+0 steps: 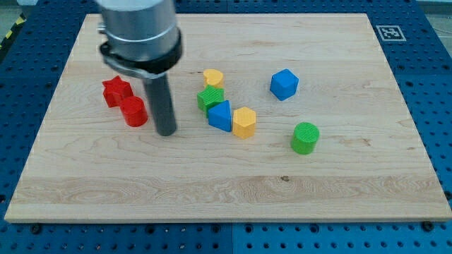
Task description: Push the blue triangle in between the red circle and yellow hexagon
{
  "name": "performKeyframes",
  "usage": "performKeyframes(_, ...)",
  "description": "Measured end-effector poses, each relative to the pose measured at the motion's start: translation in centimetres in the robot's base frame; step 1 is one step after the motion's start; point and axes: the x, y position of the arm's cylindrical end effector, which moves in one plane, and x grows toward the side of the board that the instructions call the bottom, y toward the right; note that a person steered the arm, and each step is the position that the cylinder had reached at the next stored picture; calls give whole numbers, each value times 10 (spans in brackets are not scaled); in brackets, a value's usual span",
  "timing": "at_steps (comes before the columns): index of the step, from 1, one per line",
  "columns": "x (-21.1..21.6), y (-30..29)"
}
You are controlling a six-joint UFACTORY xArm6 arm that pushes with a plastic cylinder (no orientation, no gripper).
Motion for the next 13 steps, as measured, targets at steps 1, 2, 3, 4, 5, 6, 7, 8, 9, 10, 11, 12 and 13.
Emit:
performKeyframes(1, -2, -21)
performKeyframes(2, 0, -21)
performKeyframes(3, 8, 20)
performKeyframes(4, -30, 17)
performKeyframes(5, -30, -17)
performKeyframes(6, -29, -34)
performKeyframes(7, -26, -34)
performKeyframes(8, 16, -34)
performKeyframes(9, 33, -38)
performKeyframes(10, 38, -38)
performKeyframes(11, 49, -25)
performKeyframes(12, 49, -7)
performKeyframes(13, 49, -5)
